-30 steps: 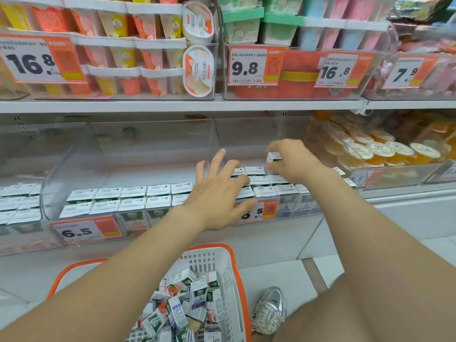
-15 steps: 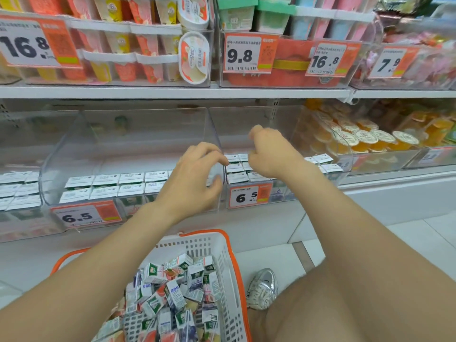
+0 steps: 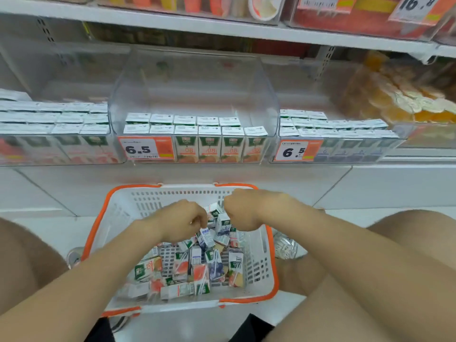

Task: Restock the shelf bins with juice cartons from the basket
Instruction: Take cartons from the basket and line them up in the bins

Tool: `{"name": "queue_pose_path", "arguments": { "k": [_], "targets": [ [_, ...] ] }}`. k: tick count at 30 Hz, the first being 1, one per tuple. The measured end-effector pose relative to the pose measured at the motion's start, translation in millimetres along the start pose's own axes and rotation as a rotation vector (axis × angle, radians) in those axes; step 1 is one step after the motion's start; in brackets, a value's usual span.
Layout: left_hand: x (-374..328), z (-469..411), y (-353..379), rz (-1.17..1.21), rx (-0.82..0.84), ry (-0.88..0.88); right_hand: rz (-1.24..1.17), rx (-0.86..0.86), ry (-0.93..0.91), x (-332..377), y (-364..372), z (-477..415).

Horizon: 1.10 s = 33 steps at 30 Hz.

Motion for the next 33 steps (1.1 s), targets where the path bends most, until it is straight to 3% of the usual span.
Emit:
{"name": "queue_pose_path", "arguments": {
  "k": [12, 20, 29, 33],
  "targets": [
    [52, -21, 153, 0.062, 0.326, -0.218, 0.025, 0.264, 0.052, 3, 139, -104],
    [57, -24, 195, 0.032, 0.402, -0.227, -0.097, 0.363, 0.123, -10, 222, -141],
    [47, -32, 190, 0.206, 0.217, -0.161, -0.072, 0.168, 0.191, -22, 219, -143],
    [51, -25, 173, 0.420, 0.187, -0.243, -0.270, 0.089, 0.224, -31, 188, -132]
  ]
}}
Point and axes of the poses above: each hand's wrist, its own z-axis away from the middle knuckle, its own y-axis out of the palm, x = y × z, the point moved 2 cm from there along -z, towards the middle knuckle, and after that the axes turned 3 degrees about -x, right-handed, at the moved point
